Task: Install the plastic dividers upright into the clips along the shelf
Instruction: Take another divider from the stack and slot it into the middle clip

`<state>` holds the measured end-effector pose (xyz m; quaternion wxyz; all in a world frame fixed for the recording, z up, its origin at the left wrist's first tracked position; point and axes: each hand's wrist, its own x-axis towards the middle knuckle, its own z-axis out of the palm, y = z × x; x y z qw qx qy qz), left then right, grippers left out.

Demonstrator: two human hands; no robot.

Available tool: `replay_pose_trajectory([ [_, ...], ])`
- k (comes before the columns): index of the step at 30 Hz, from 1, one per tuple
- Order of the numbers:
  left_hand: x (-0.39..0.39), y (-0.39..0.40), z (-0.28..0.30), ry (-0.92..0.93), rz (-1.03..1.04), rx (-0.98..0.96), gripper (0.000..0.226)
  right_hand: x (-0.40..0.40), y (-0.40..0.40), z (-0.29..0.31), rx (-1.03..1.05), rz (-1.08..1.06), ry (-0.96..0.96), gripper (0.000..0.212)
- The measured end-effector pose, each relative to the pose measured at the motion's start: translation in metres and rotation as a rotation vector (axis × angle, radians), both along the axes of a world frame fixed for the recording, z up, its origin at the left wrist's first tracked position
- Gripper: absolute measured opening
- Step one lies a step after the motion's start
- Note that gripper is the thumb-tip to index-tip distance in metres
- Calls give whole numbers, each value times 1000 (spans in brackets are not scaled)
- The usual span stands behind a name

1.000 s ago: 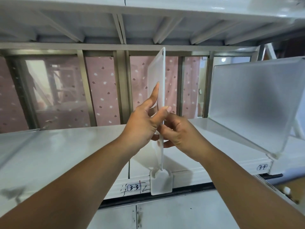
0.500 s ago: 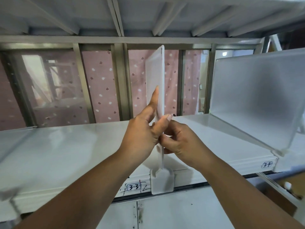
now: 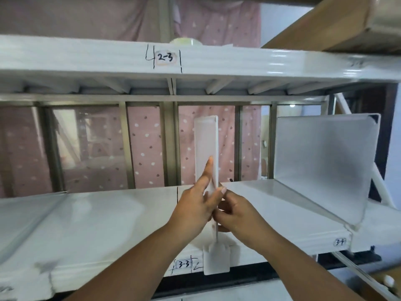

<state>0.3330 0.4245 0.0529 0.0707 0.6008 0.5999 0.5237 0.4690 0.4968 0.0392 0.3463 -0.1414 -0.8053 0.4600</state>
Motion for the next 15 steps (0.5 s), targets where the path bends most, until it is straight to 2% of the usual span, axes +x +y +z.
replay_pose_trajectory([
  [2, -2, -10, 0, 23, -4, -44, 69, 3, -4, 6, 22, -64, 20, 51],
  [4, -6, -21, 1, 125, 51, -48, 67, 8, -8, 12, 9, -213, 118, 74],
  [5, -10, -27, 1, 162, 105, -50, 69, 11, -12, 17, 51, -313, 180, 77],
  [7, -22, -39, 4, 181, 232, -81, 73, 13, -27, 27, 271, -547, 270, 71],
  [9, -36, -52, 10, 230, 371, -134, 74, 10, -46, 40, 577, -719, 360, 62],
  [12, -61, -79, 23, 296, 512, -201, 83, -8, -78, 59, 831, -703, 428, 55],
  [15, -89, -108, 33, 313, 607, -271, 89, -40, -102, 64, 878, -523, 314, 58],
])
